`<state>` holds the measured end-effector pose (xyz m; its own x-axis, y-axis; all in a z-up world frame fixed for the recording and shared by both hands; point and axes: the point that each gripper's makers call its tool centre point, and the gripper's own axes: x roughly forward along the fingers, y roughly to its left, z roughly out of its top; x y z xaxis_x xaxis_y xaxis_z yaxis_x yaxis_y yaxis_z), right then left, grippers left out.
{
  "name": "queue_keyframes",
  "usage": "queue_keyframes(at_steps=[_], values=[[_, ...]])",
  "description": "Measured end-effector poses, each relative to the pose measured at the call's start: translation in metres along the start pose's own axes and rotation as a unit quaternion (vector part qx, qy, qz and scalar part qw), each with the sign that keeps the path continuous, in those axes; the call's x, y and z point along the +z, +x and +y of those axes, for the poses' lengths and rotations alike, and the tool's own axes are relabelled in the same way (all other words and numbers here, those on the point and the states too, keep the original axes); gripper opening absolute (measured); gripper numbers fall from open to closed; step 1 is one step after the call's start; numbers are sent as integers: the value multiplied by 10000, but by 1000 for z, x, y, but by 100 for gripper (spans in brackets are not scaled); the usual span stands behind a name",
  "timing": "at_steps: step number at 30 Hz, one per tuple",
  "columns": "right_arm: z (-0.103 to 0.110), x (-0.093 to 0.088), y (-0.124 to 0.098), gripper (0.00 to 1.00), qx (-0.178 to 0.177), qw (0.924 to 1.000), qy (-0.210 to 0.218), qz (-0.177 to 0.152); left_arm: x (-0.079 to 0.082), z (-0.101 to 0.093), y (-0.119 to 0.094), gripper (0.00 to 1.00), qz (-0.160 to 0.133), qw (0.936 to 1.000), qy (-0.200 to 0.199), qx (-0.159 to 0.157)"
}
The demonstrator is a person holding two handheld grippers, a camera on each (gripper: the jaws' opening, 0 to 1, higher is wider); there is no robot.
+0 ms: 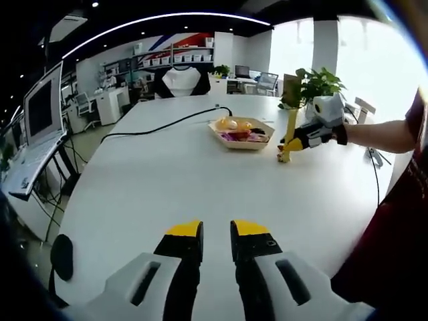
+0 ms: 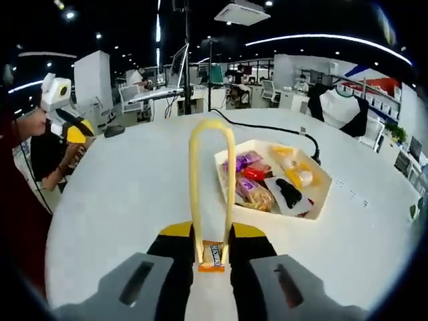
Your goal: Place the target food into the container with the food tongs after gripping and lifting it, then release it inside without dropping or visibly crushing the food.
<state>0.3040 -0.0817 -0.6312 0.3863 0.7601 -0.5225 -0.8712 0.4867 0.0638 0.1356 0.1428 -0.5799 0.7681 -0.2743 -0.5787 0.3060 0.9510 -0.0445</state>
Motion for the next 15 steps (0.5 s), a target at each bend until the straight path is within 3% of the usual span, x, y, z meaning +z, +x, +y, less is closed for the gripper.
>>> queue_keyframes(at_steps=[4, 8, 12, 13, 15], values=[[-14, 8, -15, 15, -384, 9936, 916, -547, 1, -2, 1, 17, -3, 10000, 23, -12], [-23, 31, -36, 15, -472, 9791, 1588, -1178, 4, -7, 5, 17, 7, 10000, 65, -59], [-34, 62, -53, 16, -644, 9623, 1975, -1756, 9, -11, 9, 17, -18, 9999, 110, -119], [-34, 67, -55, 15, -564, 9608, 2031, -1800, 10, -12, 10, 17, -15, 9998, 117, -132], [-40, 76, -57, 15, -665, 9650, 1780, -1806, 12, -14, 12, 17, -35, 9998, 140, -153]])
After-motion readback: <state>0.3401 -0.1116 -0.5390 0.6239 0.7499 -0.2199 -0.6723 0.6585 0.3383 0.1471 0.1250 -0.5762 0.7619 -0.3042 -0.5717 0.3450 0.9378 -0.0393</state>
